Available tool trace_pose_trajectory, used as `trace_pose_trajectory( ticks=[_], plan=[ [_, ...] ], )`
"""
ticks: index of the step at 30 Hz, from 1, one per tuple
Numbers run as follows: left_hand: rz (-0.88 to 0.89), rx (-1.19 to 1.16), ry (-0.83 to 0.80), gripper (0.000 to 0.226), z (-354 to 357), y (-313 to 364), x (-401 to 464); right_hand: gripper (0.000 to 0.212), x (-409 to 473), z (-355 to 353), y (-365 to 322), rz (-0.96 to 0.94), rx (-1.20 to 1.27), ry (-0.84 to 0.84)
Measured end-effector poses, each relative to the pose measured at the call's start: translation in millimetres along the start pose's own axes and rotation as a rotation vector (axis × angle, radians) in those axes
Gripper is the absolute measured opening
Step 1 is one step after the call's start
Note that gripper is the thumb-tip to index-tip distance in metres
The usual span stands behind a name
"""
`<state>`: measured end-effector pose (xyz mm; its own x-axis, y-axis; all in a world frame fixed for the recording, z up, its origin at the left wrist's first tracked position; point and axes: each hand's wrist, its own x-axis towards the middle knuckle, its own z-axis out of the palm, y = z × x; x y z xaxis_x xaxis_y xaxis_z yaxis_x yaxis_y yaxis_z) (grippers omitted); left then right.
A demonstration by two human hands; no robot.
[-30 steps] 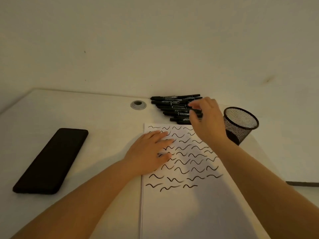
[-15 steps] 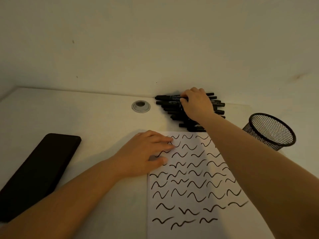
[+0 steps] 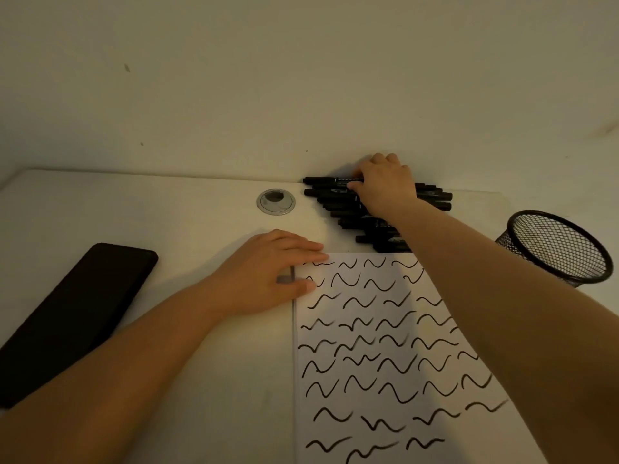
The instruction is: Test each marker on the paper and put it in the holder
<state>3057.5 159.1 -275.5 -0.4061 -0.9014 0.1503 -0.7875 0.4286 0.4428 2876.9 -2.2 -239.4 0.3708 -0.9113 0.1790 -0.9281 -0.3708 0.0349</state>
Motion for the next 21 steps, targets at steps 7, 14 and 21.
trace_pose_trajectory(
  ticks=[7, 14, 21],
  plan=[
    [-0.011, -0.004, 0.035, 0.043, 1.8, -3.5, -0.7, 0.032, -2.8, -1.1, -5.9, -0.001, 0.105, -0.008],
    [-0.138, -0.054, 0.143, 0.035, 5.3, -1.0, -3.2, 0.027, -30.4, -16.2, -15.7, -0.043, 0.230, 0.250],
    [-0.398, -0.316, 0.623, 0.047, -6.5, 36.3, -16.6, 0.027, -120.4, -39.9, -23.4, -0.115, 0.431, 0.255]
  ],
)
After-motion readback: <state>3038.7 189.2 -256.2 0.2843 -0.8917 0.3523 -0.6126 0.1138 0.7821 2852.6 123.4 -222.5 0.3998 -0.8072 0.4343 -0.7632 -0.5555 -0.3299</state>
